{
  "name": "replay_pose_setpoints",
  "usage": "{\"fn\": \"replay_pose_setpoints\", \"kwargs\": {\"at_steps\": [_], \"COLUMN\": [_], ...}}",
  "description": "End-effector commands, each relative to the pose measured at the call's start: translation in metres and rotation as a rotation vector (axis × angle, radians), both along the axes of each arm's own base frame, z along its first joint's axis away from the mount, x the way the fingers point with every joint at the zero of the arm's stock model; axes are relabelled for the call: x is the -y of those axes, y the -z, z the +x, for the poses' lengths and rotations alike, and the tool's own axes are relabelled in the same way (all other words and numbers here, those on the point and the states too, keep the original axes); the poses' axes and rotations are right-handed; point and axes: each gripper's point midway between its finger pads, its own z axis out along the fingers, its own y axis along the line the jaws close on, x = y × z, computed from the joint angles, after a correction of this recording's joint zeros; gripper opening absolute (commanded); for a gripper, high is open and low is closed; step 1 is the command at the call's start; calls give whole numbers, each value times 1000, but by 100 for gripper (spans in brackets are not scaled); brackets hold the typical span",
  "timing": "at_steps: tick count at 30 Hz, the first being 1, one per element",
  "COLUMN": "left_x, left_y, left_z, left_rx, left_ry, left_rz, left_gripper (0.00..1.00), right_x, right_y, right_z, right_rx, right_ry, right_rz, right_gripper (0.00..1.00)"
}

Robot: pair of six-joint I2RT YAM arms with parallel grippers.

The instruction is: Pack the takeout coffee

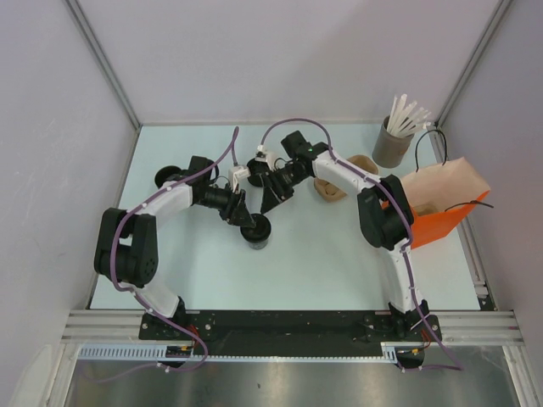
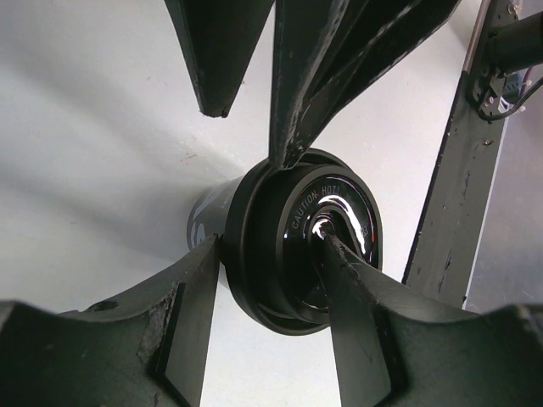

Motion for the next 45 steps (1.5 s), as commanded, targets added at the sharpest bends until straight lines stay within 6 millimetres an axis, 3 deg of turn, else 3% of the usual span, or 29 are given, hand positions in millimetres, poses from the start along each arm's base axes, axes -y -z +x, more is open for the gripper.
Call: {"fn": "replay_pose_setpoints", "kwargs": {"at_steps": [1,16,22,45], "left_x": [-17,-17,-16,-16], "left_y": [36,38,37,38], "left_z": [-8,-6,-5,-4], "left_rx": [10,1,6,4], "left_ry": [7,1,-2,-9], "left_rz": [154,155,154,156], "left_gripper": [55,54,54,54], "right_x": [-2,24,22,10], "right_y": [-25,-7,-16,-8], "right_z": [2,-39,-45,-60], "right_rx": [-4,-61,-74,-112], "right_ry": [-38,-110,-110,-75], "right_rz": [94,106,149,150], "right_gripper": [48,51,52,52]}}
